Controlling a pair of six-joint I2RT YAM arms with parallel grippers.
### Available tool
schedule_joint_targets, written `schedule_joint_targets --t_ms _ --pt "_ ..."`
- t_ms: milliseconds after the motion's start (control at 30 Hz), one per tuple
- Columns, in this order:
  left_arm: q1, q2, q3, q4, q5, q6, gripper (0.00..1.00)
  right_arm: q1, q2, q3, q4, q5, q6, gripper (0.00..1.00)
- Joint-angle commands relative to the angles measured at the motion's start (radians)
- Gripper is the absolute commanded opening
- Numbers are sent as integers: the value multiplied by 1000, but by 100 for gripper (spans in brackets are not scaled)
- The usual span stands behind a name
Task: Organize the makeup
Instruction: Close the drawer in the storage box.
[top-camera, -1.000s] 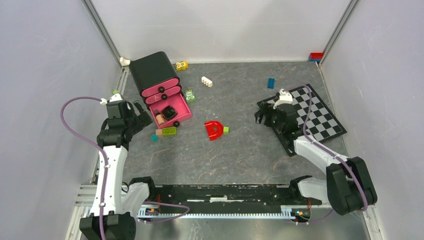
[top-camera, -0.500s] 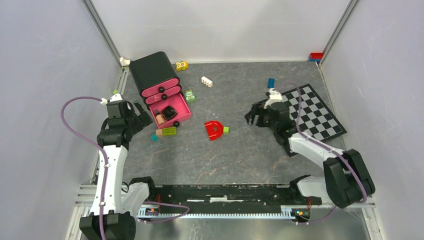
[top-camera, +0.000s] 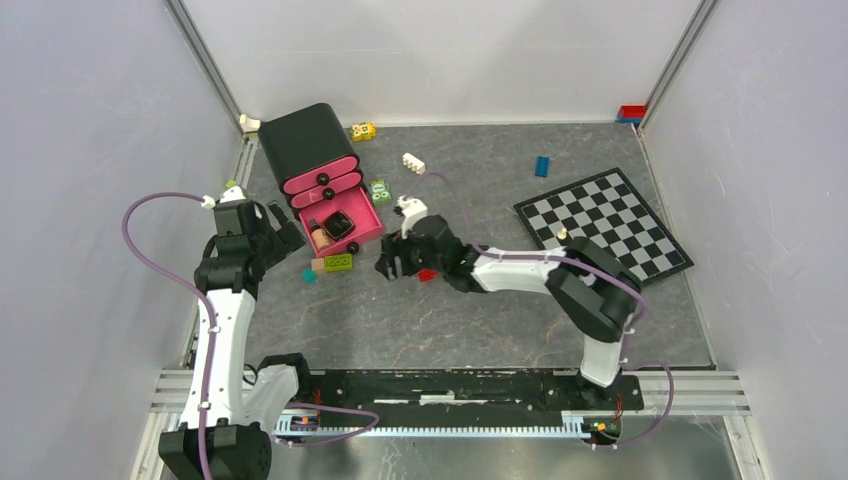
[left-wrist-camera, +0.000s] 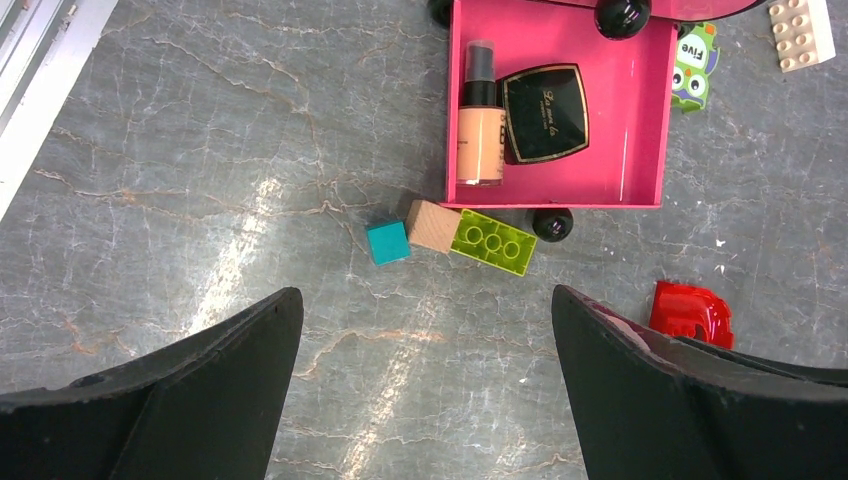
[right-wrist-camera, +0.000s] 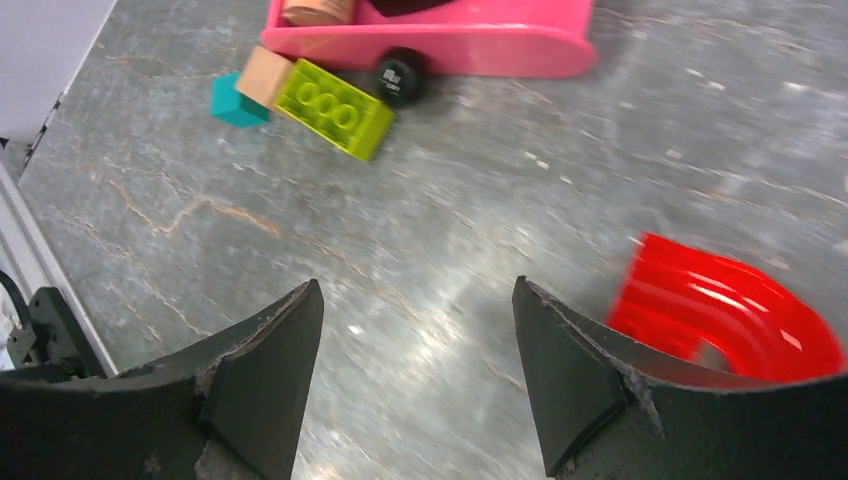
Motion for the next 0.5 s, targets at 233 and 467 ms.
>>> schedule_joint_targets --t_ms 233,467 --pt "7 -10 -3 35 8 9 100 63 219 240 36 115 65 75" --pt "8 -10 -1 36 15 9 100 62 303 322 52 111 56 74"
